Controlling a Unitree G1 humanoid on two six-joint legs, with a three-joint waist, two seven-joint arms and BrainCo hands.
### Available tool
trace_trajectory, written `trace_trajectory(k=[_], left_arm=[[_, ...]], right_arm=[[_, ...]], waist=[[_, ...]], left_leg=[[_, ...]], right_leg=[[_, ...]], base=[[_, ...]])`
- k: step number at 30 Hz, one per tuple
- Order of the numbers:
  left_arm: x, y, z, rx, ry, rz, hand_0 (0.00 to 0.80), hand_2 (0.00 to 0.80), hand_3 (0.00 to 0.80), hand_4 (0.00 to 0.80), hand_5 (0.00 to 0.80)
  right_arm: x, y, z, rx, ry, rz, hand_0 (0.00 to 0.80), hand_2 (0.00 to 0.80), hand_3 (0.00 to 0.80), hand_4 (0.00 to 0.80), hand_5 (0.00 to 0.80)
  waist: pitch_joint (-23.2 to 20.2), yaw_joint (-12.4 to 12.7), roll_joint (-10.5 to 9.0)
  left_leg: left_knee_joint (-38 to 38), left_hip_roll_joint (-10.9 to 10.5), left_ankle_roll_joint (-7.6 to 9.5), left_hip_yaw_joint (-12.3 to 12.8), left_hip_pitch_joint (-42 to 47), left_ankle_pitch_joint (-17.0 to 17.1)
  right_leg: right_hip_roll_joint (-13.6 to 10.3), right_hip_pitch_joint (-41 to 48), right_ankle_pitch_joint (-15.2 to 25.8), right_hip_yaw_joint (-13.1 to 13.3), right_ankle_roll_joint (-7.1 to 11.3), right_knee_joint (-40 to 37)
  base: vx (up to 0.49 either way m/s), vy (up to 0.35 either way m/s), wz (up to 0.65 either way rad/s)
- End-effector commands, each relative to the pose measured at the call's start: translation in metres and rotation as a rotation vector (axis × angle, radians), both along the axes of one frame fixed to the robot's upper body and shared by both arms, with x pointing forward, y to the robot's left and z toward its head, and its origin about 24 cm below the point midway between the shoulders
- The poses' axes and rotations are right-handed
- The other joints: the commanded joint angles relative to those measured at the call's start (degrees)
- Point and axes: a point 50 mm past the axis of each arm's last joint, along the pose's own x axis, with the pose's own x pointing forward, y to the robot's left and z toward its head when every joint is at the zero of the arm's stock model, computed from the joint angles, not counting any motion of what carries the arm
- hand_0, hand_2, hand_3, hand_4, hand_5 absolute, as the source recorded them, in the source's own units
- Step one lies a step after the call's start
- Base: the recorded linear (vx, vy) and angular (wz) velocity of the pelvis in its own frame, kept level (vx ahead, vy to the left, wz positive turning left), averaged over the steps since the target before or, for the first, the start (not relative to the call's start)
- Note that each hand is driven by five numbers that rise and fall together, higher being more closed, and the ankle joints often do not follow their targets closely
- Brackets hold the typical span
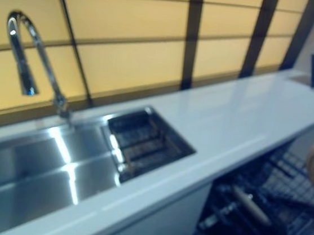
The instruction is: Take plates into dishwasher
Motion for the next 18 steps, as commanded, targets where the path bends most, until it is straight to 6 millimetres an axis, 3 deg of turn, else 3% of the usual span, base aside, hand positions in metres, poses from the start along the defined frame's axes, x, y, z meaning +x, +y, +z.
trace_trajectory(k=[1,6,18], left_arm=[[0.015,0.029,0.011,0.073,-0.04,0.025,0.0,0.0,0.0,0.0,0.0],[0.017,0.033,0.013,0.085,-0.038,0.024,0.0,0.0,0.0,0.0,0.0],[0.032,0.023,0.016,0.054,-0.094,0.024,0.0,0.0,0.0,0.0,0.0]], right_arm=[[0.0,0.004,0.023,-0.044,-0.145,0.041,0.8,0.8,0.8,0.8,0.8],[0.005,0.008,0.009,-0.066,-0.068,0.067,0.8,0.8,0.8,0.8,0.8],[0.023,0.022,0.007,-0.069,-0.035,0.122,0.8,0.8,0.8,0.8,0.8]], waist=[[-0.9,-0.2,-5.38],[-0.3,-0.9,-5.24],[1.9,-1.9,-3.7]], left_leg=[[3.1,-0.1,6.6,1.3,0.3,-5.3],[4.3,0.1,6.96,2.5,0.2,-6.2],[5.6,0.6,6.33,2.6,-0.8,-6.6]], right_leg=[[-1.7,-0.1,-2.6,1.7,4.37,1.3],[-1.6,-1.4,-2.5,2.4,4.23,2.1],[-1.5,-4.0,-3.3,2.8,3.32,3.9]], base=[[-0.008,-0.005,-0.1],[-0.016,-0.016,-0.19],[-0.01,-0.017,-0.04]])
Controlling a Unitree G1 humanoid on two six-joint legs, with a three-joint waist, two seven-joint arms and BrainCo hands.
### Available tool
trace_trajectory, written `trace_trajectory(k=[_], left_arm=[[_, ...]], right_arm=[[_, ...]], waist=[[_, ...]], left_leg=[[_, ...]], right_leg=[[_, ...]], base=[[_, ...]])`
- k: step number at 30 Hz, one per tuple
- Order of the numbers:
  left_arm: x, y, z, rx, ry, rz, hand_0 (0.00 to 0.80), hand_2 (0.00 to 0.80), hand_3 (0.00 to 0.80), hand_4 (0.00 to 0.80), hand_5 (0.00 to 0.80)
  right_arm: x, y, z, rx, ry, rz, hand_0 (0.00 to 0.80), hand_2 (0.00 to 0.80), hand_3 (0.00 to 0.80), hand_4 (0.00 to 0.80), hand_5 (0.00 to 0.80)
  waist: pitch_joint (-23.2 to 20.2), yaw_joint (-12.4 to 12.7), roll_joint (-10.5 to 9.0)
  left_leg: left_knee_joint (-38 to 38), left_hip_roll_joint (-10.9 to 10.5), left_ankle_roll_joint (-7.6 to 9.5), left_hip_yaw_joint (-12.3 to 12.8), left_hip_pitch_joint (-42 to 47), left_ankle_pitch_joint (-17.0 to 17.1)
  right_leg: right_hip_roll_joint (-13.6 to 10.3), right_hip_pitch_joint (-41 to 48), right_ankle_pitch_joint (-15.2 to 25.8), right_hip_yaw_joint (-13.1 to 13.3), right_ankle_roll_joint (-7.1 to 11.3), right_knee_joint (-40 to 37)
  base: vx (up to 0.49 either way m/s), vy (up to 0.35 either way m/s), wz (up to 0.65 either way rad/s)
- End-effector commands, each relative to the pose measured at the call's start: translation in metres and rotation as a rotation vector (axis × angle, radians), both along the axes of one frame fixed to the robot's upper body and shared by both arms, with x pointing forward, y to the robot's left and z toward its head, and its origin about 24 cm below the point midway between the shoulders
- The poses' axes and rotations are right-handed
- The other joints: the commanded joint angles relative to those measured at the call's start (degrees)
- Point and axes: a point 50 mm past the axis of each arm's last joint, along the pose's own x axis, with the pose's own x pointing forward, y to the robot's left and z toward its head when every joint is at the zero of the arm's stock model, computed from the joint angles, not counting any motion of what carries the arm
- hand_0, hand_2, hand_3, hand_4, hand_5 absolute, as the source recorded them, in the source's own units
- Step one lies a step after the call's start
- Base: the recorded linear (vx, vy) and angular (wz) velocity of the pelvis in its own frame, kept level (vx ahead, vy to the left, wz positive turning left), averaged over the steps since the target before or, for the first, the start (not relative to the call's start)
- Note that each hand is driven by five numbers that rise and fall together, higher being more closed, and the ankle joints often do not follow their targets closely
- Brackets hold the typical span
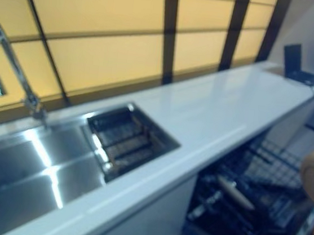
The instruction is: Take plates into dishwasher
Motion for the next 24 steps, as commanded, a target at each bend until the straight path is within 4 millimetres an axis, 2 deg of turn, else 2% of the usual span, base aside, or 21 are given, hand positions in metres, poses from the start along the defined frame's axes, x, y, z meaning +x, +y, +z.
trace_trajectory(k=[1,12,18,24], left_arm=[[0.03,0.023,0.016,0.057,-0.102,0.02,0.0,0.0,0.0,0.0,0.0],[0.045,0.007,0.018,0.001,-0.158,-0.001,0.0,0.0,0.0,0.0,0.0],[0.052,0.003,0.021,-0.005,-0.174,-0.036,0.0,0.0,0.0,0.0,0.0],[0.067,-0.007,0.027,-0.026,-0.224,-0.071,0.0,0.0,0.0,0.0,0.0]], right_arm=[[0.022,0.019,0.024,-0.045,-0.132,0.083,0.8,0.8,0.8,0.8,0.8],[0.046,0.038,0.049,-0.121,-0.14,0.131,0.8,0.8,0.8,0.8,0.8],[0.052,0.044,0.059,-0.161,-0.159,0.123,0.8,0.8,0.8,0.8,0.8],[0.061,0.052,0.083,-0.236,-0.196,0.102,0.8,0.8,0.8,0.8,0.8]], waist=[[1.4,0.4,-3.19],[4.8,0.6,0.32],[6.1,1.0,1.28],[8.0,1.4,2.23]], left_leg=[[5.2,0.7,6.05,-0.5,-0.6,-6.4],[3.3,-0.2,4.88,-2.1,-2.4,-4.6],[2.8,-0.2,4.47,-3.0,-3.2,-3.9],[2.6,-0.3,3.85,-3.3,-5.5,-1.8]], right_leg=[[-2.3,-1.7,-4.3,-0.2,3.58,3.8],[-2.7,-4.6,-5.1,-0.2,2.8,5.0],[-2.9,-6.0,-5.5,-0.6,2.49,5.9],[-3.0,-8.3,-4.8,-0.7,1.43,6.6]], base=[[-0.032,-0.031,-0.03],[-0.025,0.007,-0.01],[-0.023,-0.029,0.03],[-0.078,-0.038,0.04]])
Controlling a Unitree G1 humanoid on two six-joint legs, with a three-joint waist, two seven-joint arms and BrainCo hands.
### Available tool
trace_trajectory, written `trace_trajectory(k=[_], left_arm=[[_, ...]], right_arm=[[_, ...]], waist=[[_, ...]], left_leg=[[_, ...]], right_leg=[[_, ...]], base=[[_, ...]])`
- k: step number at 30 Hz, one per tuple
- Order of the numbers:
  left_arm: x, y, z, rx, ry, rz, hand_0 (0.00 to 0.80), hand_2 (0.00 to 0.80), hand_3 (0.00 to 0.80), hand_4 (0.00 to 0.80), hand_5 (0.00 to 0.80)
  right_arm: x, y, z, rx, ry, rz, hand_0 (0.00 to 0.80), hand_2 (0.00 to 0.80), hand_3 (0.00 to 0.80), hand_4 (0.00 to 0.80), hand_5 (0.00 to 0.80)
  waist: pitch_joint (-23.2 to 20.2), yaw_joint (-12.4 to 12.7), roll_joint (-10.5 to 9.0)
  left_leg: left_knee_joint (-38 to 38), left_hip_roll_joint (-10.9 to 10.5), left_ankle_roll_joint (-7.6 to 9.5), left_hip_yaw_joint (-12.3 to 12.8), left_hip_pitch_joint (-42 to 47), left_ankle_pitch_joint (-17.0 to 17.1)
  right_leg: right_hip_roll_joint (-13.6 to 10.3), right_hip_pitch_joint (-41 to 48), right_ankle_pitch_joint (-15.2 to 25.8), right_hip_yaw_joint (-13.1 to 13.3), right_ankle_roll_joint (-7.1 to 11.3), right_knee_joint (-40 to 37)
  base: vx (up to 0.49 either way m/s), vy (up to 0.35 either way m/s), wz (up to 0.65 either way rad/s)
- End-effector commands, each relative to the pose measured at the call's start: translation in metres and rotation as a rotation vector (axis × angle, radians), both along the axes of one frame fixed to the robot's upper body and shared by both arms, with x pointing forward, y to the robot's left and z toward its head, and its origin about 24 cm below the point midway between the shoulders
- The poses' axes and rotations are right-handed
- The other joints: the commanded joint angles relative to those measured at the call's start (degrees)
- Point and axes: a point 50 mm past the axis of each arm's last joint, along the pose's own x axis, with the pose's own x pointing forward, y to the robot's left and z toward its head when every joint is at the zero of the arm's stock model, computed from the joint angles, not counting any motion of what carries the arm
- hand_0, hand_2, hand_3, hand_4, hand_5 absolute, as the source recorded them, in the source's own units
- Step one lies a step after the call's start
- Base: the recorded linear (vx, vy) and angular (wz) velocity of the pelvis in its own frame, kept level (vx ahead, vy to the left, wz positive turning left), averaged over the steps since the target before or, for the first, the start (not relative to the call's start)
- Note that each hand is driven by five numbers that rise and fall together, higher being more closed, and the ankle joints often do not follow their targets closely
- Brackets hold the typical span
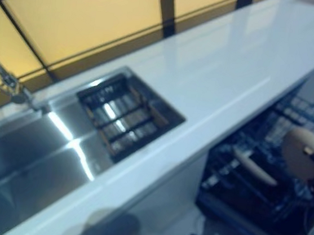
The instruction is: Take plates into dishwasher
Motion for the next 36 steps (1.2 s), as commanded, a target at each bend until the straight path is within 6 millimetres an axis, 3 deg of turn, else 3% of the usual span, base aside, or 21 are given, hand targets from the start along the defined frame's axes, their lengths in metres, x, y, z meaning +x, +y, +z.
trace_trajectory(k=[1,11,24,36], left_arm=[[0.011,0.026,0.01,0.052,-0.05,0.029,0.0,0.0,0.0,0.0,0.0],[0.019,0.02,0.015,0.041,-0.078,-0.002,0.0,0.0,0.0,0.0,0.0],[0.021,0.026,0.018,0.058,-0.083,-0.002,0.0,0.0,0.0,0.0,0.0],[0.021,0.029,0.018,0.068,-0.082,-0.011,0.0,0.0,0.0,0.0,0.0]], right_arm=[[0.005,0.011,0.039,-0.1,-0.131,-0.002,0.8,0.8,0.8,0.8,0.8],[0.006,0.013,0.055,-0.216,-0.133,-0.056,0.8,0.8,0.8,0.8,0.8],[-0.008,0.0,0.083,-0.418,-0.075,-0.188,0.8,0.8,0.8,0.8,0.8],[-0.012,-0.009,0.079,-0.488,-0.011,-0.258,0.8,0.8,0.8,0.8,0.8]], waist=[[-0.8,0.8,-5.15],[0.5,1.1,-3.63],[0.7,1.3,-3.78],[0.5,1.7,-4.39]], left_leg=[[2.5,1.6,1.53,-1.5,1.5,-3.0],[1.7,1.1,1.41,-2.4,0.7,-2.5],[1.5,1.3,1.11,-2.7,-0.1,-2.1],[0.5,1.5,1.02,-2.9,0.2,-1.7]], right_leg=[[-1.0,-1.5,-5.9,-0.6,1.23,6.6],[-1.6,-3.1,-6.2,-0.6,1.09,7.6],[-1.8,-4.0,-6.6,-0.8,1.29,8.4],[-1.6,-3.7,-5.9,-1.3,1.53,7.2]], base=[[-0.037,0.004,0.01],[-0.017,-0.005,0.03],[-0.008,-0.004,0.01],[-0.004,-0.004,0.01]])
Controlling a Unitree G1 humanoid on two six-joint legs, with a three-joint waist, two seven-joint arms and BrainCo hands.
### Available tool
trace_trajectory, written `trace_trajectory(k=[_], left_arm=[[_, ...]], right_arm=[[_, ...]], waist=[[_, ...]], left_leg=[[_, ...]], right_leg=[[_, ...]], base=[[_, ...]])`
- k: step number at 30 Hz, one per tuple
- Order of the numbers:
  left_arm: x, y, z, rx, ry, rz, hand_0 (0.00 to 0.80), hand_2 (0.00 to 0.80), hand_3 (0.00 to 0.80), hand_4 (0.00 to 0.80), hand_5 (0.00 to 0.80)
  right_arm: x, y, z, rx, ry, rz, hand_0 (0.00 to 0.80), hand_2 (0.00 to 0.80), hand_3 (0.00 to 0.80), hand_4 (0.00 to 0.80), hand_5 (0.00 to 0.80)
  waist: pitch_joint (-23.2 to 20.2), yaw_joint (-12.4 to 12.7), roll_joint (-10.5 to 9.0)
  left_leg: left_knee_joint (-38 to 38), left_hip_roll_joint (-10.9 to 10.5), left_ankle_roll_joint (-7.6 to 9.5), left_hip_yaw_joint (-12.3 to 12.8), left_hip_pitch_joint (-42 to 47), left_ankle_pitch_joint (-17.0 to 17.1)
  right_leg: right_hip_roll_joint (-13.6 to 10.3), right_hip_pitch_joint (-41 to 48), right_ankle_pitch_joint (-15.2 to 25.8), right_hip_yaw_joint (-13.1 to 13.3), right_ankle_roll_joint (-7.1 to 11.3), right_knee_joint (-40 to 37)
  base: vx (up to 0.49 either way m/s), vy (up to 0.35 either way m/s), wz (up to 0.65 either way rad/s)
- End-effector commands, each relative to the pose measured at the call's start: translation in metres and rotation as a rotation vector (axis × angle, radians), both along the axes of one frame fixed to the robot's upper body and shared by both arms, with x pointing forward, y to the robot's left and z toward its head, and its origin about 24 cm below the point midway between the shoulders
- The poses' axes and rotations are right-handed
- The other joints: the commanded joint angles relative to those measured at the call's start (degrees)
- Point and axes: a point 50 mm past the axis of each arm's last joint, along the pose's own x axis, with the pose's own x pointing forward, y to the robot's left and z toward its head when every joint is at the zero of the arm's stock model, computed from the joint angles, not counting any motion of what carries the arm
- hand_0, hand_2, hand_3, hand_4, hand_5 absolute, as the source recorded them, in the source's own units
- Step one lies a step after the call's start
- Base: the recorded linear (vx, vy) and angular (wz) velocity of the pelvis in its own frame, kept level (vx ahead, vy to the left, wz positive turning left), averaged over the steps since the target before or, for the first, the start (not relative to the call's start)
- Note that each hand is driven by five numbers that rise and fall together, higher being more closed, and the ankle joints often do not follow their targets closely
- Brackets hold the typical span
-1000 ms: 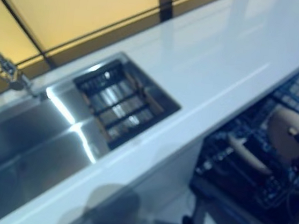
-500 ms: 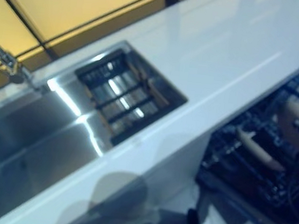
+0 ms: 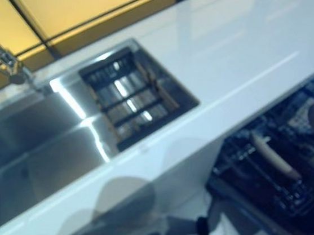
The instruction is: Take plates into dishwasher
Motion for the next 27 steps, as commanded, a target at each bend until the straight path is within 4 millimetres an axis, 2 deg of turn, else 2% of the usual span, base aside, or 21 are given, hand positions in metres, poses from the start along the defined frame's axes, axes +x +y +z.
trace_trajectory(k=[1,7,15,21,27], left_arm=[[-0.008,0.042,0.003,0.092,0.015,0.055,0.0,0.0,0.0,0.0,0.0],[-0.007,0.047,0.005,0.109,0.017,0.057,0.0,0.0,0.0,0.0,0.0],[-0.007,0.052,0.006,0.129,0.016,0.068,0.0,0.0,0.0,0.0,0.0],[-0.003,0.05,0.007,0.119,0.0,0.07,0.0,0.0,0.0,0.0,0.0],[0.005,0.047,0.012,0.108,-0.031,0.065,0.0,0.0,0.0,0.0,0.0]], right_arm=[[-0.005,0.0,0.024,-0.123,-0.045,-0.056,0.8,0.8,0.8,0.8,0.8],[-0.007,-0.007,0.021,-0.151,0.013,-0.103,0.8,0.8,0.8,0.8,0.8],[-0.007,-0.016,0.019,-0.138,0.028,-0.156,0.8,0.8,0.8,0.8,0.8],[-0.009,-0.017,0.032,-0.146,0.0,-0.183,0.8,0.8,0.8,0.8,0.8],[-0.006,-0.01,0.047,-0.183,-0.022,-0.183,0.8,0.8,0.8,0.8,0.8]], waist=[[-3.2,0.4,-5.83],[-3.1,0.9,-6.36],[-2.7,1.6,-5.94],[-2.1,1.8,-4.7],[-1.1,1.7,-3.48]], left_leg=[[0.5,2.9,0.59,-1.0,3.0,-2.1],[0.6,3.1,0.68,-0.9,2.6,-2.1],[0.6,3.4,0.44,-1.1,2.3,-2.0],[0.5,4.2,-0.44,-1.9,1.6,-1.2],[0.3,4.7,-1.09,-2.4,0.6,-0.5]], right_leg=[[0.3,-1.8,-6.5,-0.7,1.0,7.2],[0.3,-2.1,-6.2,-1.1,1.29,7.0],[0.0,-3.0,-6.8,-2.1,1.03,8.2],[0.2,-4.6,-8.2,-2.7,0.01,10.7],[0.4,-6.6,-9.3,-2.2,-0.8,12.6]], base=[[-0.01,-0.034,0.0],[-0.013,-0.029,0.01],[0.005,-0.06,0.02],[0.013,-0.057,0.01],[-0.008,-0.035,-0.01]])
